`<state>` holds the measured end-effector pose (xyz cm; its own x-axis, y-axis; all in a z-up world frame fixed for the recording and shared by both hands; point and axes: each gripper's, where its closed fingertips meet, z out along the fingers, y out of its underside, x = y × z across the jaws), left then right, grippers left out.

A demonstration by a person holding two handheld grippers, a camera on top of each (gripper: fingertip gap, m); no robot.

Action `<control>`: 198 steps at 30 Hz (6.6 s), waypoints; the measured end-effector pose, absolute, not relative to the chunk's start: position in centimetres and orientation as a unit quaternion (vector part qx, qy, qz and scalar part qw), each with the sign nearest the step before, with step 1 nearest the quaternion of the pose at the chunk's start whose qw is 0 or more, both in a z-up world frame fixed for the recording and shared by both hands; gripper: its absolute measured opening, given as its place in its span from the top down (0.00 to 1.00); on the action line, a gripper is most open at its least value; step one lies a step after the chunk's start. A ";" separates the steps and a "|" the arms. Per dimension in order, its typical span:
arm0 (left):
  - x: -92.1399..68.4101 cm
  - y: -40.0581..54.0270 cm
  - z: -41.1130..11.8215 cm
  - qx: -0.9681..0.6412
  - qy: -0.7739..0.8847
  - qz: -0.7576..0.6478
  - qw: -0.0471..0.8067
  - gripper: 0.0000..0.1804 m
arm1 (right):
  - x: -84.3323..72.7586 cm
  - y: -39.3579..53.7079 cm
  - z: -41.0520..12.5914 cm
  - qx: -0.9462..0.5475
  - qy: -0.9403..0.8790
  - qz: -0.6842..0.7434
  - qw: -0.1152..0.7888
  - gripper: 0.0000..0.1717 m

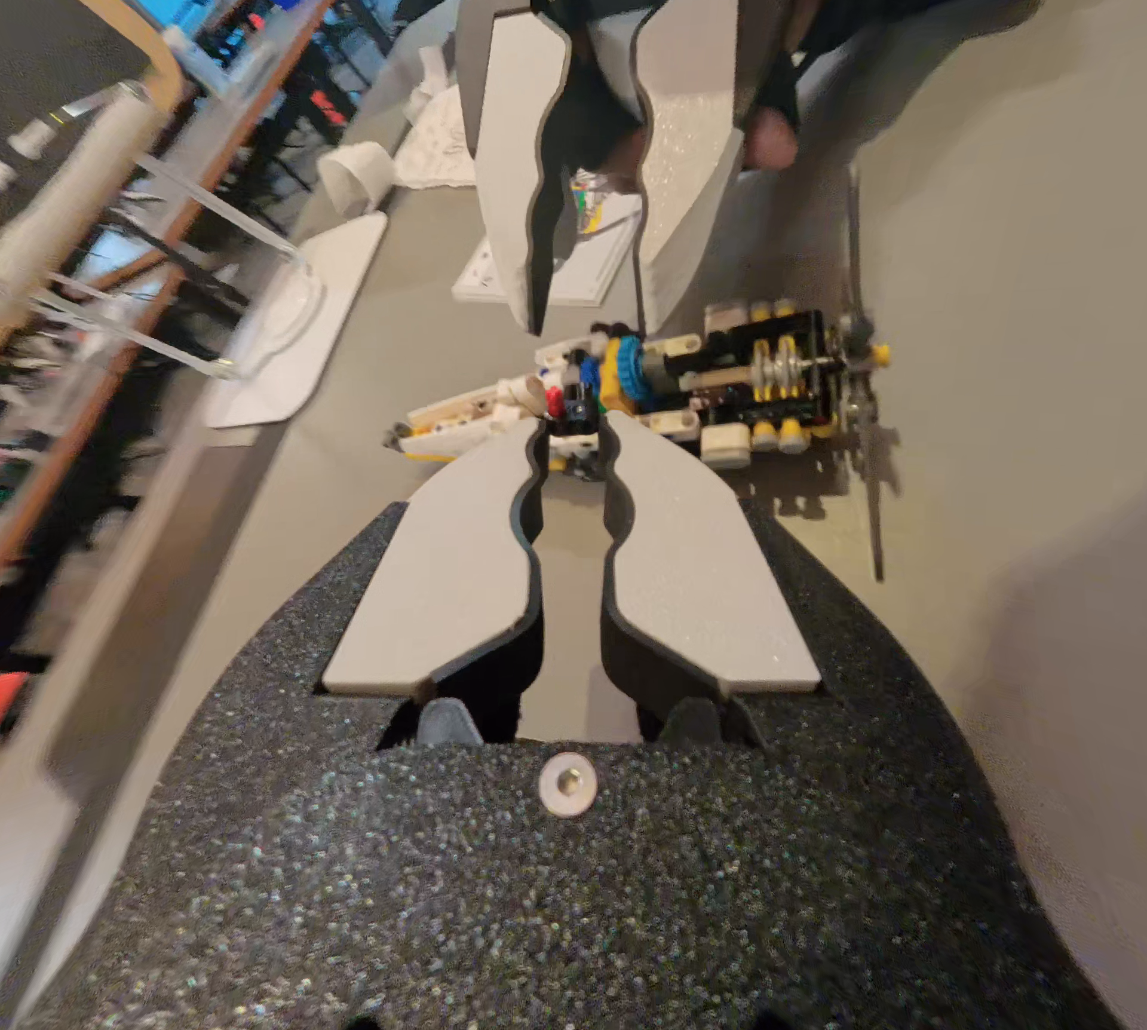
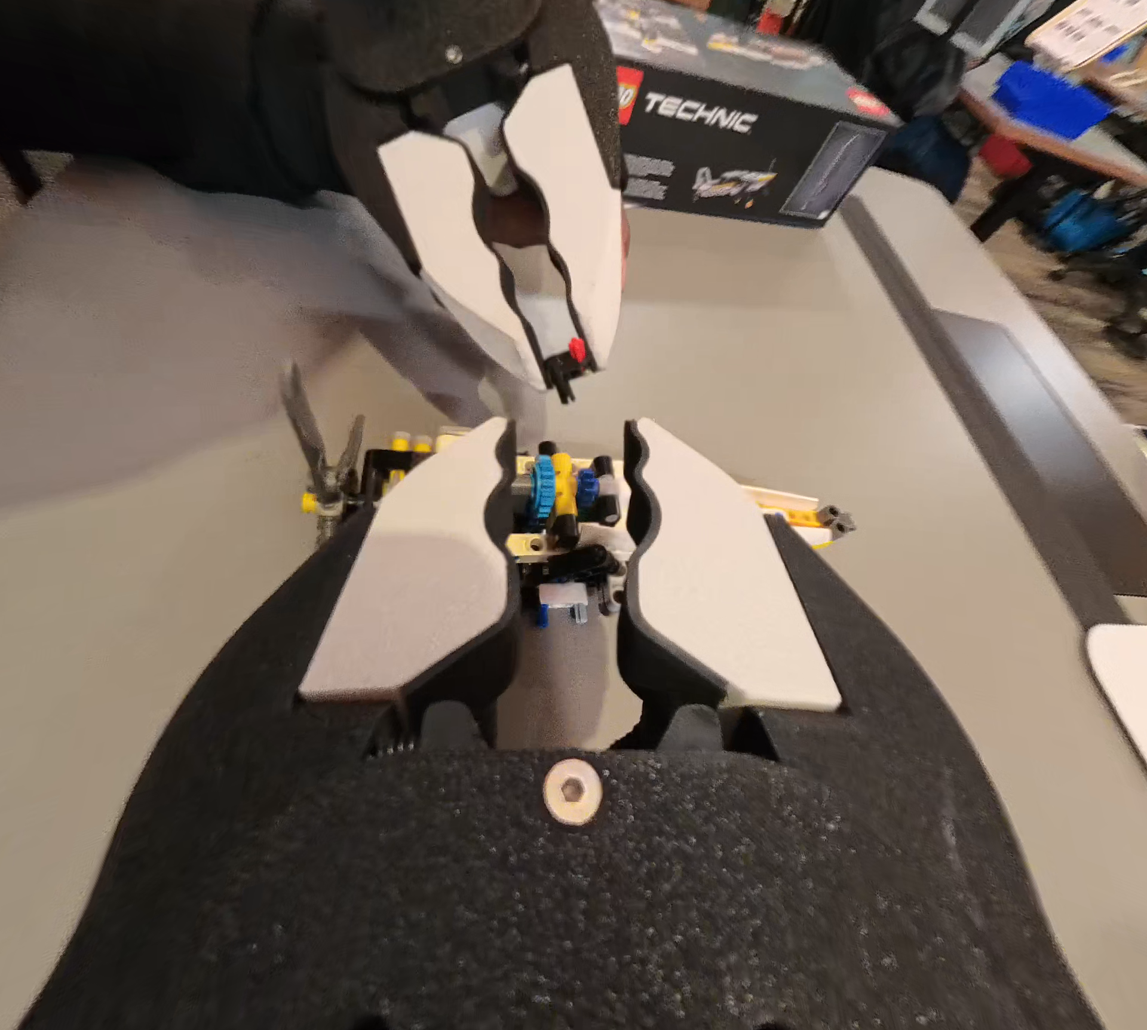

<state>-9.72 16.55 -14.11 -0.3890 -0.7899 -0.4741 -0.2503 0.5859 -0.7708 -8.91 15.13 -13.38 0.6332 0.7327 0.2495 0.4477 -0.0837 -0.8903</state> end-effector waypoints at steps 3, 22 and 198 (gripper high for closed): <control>-8.5 16.1 -13.2 -0.308 0.786 -0.200 0.497 0.91 | -8.6 14.2 -11.9 -0.715 -0.394 0.092 0.571 0.82; -1.3 3.2 -7.4 -0.179 0.795 -0.060 0.576 0.91 | -2.7 2.3 -5.5 -0.671 -0.247 -0.001 0.699 0.90; 3.0 -8.2 -12.9 -0.218 0.732 -0.273 0.585 0.95 | 1.5 -8.5 -14.8 -0.809 -0.012 0.297 0.508 0.95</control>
<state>3.04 -8.21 -12.92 -0.2197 -0.6394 -0.7368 0.0003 0.7552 -0.6555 1.54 -8.45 -14.77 0.8233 0.3211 -0.4681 -0.2819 -0.4845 -0.8282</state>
